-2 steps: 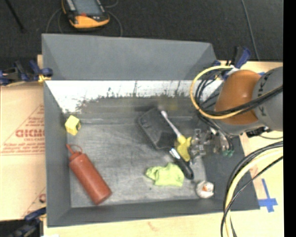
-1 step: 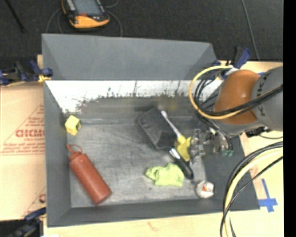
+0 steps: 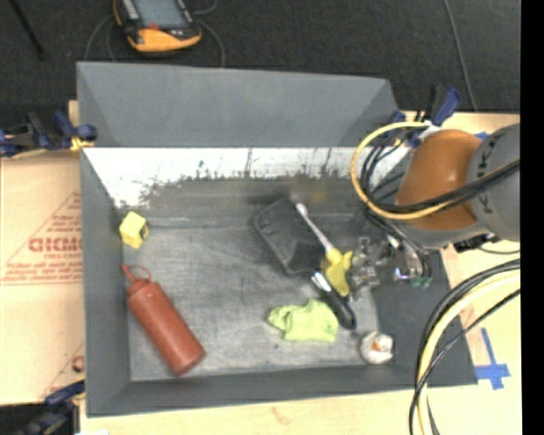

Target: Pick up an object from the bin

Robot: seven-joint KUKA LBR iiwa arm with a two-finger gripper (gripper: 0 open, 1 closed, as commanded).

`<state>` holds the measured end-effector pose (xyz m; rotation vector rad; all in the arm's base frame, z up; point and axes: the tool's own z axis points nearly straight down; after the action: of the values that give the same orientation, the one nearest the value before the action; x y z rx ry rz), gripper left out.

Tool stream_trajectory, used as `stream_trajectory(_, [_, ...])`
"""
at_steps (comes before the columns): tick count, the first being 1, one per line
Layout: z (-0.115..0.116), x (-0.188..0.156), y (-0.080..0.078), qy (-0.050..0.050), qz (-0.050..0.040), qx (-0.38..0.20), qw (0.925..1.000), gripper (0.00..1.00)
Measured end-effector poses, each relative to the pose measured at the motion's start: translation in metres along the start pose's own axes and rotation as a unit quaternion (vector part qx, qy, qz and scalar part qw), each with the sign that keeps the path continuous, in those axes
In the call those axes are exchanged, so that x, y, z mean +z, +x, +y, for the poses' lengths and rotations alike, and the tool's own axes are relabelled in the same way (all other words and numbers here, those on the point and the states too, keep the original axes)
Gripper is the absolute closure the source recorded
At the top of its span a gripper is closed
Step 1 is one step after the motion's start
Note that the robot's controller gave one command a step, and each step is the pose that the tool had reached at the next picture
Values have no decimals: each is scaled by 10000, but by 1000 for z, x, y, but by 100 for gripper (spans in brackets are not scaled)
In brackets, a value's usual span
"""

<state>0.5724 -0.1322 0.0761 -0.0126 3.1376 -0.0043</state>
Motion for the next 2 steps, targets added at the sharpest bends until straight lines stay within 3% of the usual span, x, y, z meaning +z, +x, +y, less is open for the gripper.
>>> stream_trajectory(1, [-1, 0, 3, -2, -42, -40, 10000, 100])
stream_trajectory(2, [0, -2, 1, 1, -7, -86, 10000, 100])
